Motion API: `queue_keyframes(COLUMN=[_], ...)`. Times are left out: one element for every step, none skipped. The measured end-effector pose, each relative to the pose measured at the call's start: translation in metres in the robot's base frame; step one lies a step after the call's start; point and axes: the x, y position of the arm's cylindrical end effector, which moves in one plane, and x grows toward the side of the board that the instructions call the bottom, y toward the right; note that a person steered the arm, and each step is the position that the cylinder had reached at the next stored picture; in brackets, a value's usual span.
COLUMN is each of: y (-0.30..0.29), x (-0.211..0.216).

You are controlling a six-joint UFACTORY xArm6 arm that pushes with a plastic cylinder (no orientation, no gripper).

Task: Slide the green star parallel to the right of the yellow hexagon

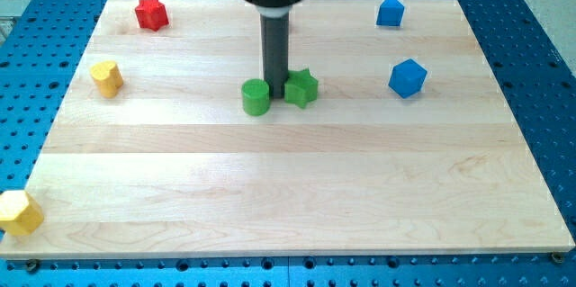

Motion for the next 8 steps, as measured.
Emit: queue_keyframes(y=[0.007, 0.01, 0.029, 0.059, 0.013, 0.011, 0.03, -0.028], x=[-0.004, -0.054, -0.073, -0.022, 0.058, 0.079, 0.055, 0.12])
